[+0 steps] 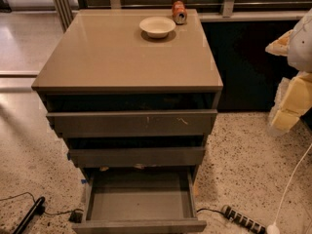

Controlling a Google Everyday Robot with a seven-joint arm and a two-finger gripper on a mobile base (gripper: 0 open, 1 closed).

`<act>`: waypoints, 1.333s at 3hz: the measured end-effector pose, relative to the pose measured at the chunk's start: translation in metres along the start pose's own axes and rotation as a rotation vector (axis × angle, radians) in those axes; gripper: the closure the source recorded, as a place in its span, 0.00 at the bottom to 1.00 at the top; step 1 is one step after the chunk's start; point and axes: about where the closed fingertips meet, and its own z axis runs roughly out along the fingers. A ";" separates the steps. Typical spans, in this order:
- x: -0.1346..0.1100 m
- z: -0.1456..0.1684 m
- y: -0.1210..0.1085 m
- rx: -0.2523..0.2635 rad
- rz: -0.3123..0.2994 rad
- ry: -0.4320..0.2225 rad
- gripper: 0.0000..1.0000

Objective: Close bottom drawer

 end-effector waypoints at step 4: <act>0.023 0.054 0.029 -0.130 0.022 -0.037 0.90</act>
Offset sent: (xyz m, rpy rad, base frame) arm -0.0151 -0.0026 -0.0632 0.0944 0.1069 0.0202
